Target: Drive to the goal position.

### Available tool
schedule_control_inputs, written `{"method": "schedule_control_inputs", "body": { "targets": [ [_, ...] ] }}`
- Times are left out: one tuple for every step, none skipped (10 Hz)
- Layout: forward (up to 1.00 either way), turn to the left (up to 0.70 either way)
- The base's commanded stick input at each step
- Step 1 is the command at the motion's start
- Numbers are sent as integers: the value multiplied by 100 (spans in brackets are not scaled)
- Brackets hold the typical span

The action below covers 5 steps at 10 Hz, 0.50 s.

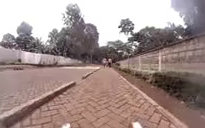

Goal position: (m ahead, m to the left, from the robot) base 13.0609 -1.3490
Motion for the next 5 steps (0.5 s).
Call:
{"method": "schedule_control_inputs", "body": {
  "targets": [
    [50, 0],
    [50, 0],
    [50, 0],
    [50, 0],
    [50, 0]
  ]
}}
